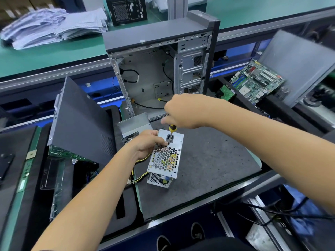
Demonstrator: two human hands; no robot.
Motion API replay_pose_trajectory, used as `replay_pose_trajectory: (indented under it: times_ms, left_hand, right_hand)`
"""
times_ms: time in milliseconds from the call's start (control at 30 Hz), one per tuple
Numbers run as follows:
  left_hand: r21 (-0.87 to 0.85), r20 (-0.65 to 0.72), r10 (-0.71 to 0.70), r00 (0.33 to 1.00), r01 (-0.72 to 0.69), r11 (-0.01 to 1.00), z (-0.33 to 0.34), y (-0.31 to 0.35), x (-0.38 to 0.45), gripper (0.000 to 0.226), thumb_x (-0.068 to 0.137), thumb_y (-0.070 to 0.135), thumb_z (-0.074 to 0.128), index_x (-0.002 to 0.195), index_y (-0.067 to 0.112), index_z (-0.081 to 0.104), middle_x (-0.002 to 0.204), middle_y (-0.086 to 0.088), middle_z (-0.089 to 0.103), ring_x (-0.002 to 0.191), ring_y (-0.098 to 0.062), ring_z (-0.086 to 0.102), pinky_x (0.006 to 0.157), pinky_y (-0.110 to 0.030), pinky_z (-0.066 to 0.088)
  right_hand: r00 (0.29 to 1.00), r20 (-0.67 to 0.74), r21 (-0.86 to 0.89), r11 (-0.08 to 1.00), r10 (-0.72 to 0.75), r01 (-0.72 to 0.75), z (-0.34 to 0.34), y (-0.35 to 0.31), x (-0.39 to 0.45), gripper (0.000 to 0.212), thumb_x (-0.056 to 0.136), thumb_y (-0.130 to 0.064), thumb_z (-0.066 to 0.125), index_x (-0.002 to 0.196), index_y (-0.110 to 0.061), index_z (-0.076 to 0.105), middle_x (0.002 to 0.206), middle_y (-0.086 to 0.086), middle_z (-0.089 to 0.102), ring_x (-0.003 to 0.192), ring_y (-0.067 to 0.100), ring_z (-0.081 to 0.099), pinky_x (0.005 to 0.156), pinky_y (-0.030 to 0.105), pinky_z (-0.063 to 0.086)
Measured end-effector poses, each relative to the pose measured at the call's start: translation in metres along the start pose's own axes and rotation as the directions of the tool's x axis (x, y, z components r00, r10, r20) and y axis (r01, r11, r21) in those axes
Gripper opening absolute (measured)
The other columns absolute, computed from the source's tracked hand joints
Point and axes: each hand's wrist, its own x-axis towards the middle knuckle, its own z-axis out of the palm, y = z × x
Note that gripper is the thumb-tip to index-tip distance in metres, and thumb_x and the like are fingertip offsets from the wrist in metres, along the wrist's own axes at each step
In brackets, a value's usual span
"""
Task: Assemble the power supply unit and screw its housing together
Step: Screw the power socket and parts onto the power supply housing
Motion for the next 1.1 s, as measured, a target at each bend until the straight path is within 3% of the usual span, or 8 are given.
replay_pose_trajectory:
  times_ms: [133,267,367,500,600,733,900,1100]
  left_hand:
    - [-0.011,0.004,-0.002,1.0,0.002,1.0,0.0,0.0,0.0,0.02,0.081,-0.012,0.059,0.086,0.007,0.065,0.075,-0.012,0.072,0.059,-0.019,0.067,0.052,-0.025,0.054]
    - [0.012,-0.001,-0.009,1.0,0.009,1.0,-0.001,0.0,0.0,0.021,0.08,-0.011,0.06,0.093,0.006,0.063,0.079,-0.013,0.07,0.063,-0.02,0.067,0.055,-0.026,0.055]
    - [0.007,0.021,-0.015,1.0,0.014,1.0,-0.003,0.001,0.001,0.021,0.08,-0.01,0.06,0.094,0.006,0.063,0.081,-0.013,0.07,0.065,-0.021,0.067,0.058,-0.027,0.055]
    - [0.015,0.018,-0.016,1.0,0.016,1.0,-0.003,0.001,0.002,0.02,0.079,-0.01,0.061,0.088,0.008,0.064,0.077,-0.011,0.071,0.063,-0.019,0.067,0.054,-0.026,0.054]
    - [0.027,0.027,-0.01,1.0,0.009,1.0,-0.003,0.001,0.002,0.02,0.079,-0.01,0.062,0.088,0.007,0.062,0.078,-0.012,0.071,0.065,-0.02,0.067,0.057,-0.026,0.055]
    - [0.014,0.05,-0.004,0.999,0.003,1.0,-0.003,0.001,0.002,0.019,0.079,-0.011,0.061,0.087,0.006,0.064,0.079,-0.014,0.071,0.066,-0.022,0.068,0.06,-0.028,0.056]
    - [0.006,0.058,0.0,0.998,-0.001,1.0,-0.003,0.001,0.002,0.021,0.079,-0.012,0.061,0.083,0.008,0.066,0.077,-0.012,0.071,0.065,-0.021,0.068,0.058,-0.028,0.056]
    - [0.009,0.079,-0.006,0.997,0.006,1.0,-0.005,0.002,0.003,0.021,0.079,-0.012,0.062,0.09,0.006,0.065,0.083,-0.014,0.071,0.071,-0.023,0.068,0.063,-0.029,0.056]
  right_hand:
    - [0.992,0.064,0.108,0.989,-0.105,0.098,-0.002,0.0,-0.004,0.008,0.091,-0.016,0.052,0.091,-0.014,0.044,0.095,0.004,0.043,0.072,0.022,0.047,0.057,0.032,0.031]
    - [0.995,-0.059,-0.13,0.989,-0.079,0.071,-0.001,-0.008,0.0,0.041,0.102,-0.032,0.037,0.064,-0.017,0.03,0.066,0.001,0.033,0.06,0.021,0.04,0.052,0.03,0.025]
    - [0.998,-0.018,0.01,0.998,-0.054,0.054,-0.001,-0.005,-0.002,0.035,0.099,-0.041,0.041,0.078,-0.014,0.04,0.075,0.003,0.039,0.068,0.024,0.046,0.059,0.034,0.035]
    - [0.981,0.053,0.152,0.973,-0.186,0.176,-0.004,-0.003,-0.004,0.013,0.087,-0.01,0.056,0.09,-0.017,0.046,0.094,-0.002,0.039,0.075,0.018,0.044,0.063,0.029,0.032]
    - [0.988,-0.103,-0.006,0.993,-0.115,0.115,-0.003,-0.009,0.003,0.024,0.097,-0.026,0.049,0.075,-0.018,0.044,0.071,-0.004,0.037,0.076,0.02,0.041,0.065,0.029,0.028]
    - [0.999,-0.031,0.042,0.999,0.016,-0.015,-0.002,-0.003,0.004,0.037,0.099,-0.045,0.039,0.077,-0.016,0.038,0.074,0.002,0.041,0.073,0.027,0.047,0.064,0.035,0.038]
    - [0.99,0.047,0.196,0.973,-0.134,0.122,-0.006,0.002,0.002,0.011,0.087,-0.009,0.055,0.088,-0.017,0.049,0.098,0.003,0.052,0.08,0.021,0.049,0.064,0.033,0.039]
    - [0.998,-0.036,0.03,0.999,0.042,-0.041,-0.002,0.0,0.009,0.041,0.099,-0.047,0.037,0.071,-0.017,0.039,0.071,0.001,0.04,0.069,0.026,0.047,0.061,0.034,0.037]
